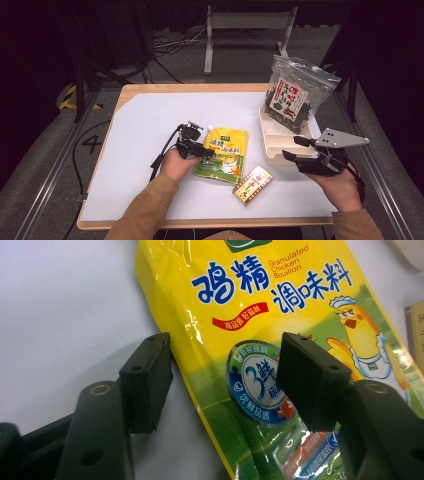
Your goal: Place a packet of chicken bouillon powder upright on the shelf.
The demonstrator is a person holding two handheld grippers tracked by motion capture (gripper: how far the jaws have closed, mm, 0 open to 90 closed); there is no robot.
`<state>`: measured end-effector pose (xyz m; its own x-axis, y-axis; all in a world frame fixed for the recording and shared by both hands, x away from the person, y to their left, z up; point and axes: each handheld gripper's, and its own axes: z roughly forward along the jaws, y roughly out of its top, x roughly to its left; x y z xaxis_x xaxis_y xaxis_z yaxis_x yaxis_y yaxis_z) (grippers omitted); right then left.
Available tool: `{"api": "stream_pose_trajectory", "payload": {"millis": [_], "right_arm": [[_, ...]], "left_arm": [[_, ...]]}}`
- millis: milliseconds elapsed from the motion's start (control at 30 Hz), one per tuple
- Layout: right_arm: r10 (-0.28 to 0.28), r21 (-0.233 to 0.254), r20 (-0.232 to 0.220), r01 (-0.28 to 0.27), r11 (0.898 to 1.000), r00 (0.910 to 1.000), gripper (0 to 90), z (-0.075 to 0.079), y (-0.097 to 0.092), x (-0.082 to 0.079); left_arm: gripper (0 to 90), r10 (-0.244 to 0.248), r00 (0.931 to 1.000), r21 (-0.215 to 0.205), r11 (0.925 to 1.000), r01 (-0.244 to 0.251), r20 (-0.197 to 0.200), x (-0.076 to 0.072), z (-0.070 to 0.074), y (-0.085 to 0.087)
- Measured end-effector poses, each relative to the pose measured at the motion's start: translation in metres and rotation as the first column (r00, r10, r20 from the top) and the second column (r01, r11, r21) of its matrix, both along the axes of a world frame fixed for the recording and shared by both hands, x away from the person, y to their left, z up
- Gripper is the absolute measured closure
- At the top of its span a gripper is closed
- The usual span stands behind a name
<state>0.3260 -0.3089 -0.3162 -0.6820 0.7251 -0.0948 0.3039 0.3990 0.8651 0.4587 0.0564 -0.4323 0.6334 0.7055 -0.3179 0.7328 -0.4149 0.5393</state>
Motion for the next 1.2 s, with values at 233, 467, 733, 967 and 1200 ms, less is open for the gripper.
{"api": "stream_pose_trajectory", "payload": {"millis": [233,467,733,967,1200], "right_arm": [[0.004,0.001,0.001,-0.004,1.000,1.0000,39.0,0.000,0.001,0.000],[0.010,-0.001,0.000,-0.010,1.000,0.9999,39.0,0.000,0.003,0.001],[0.010,0.002,0.000,-0.010,1.000,1.0000,39.0,0.000,0.001,0.000],[0.007,0.003,-0.001,-0.007,1.000,1.0000,39.2,0.000,0.000,0.000],[0.008,0.001,-0.001,-0.008,1.000,1.0000,39.2,-0.001,0.001,0.000]], "left_arm": [[49.8,0.029,0.9996,-0.007,0.9996,-0.029,0.006,-0.004,-0.001,-0.003],[65.6,0.015,0.9996,-0.021,0.9997,-0.015,0.024,-0.009,-0.003,-0.007],[76.6,-0.004,0.9997,-0.032,0.9995,0.005,0.025,-0.010,-0.003,-0.007],[81.1,-0.026,0.9982,-0.060,0.9978,0.029,0.054,-0.012,0.000,-0.004],[82.3,-0.024,0.9901,-0.083,0.9959,0.035,0.138,-0.020,0.014,0.003]]}}
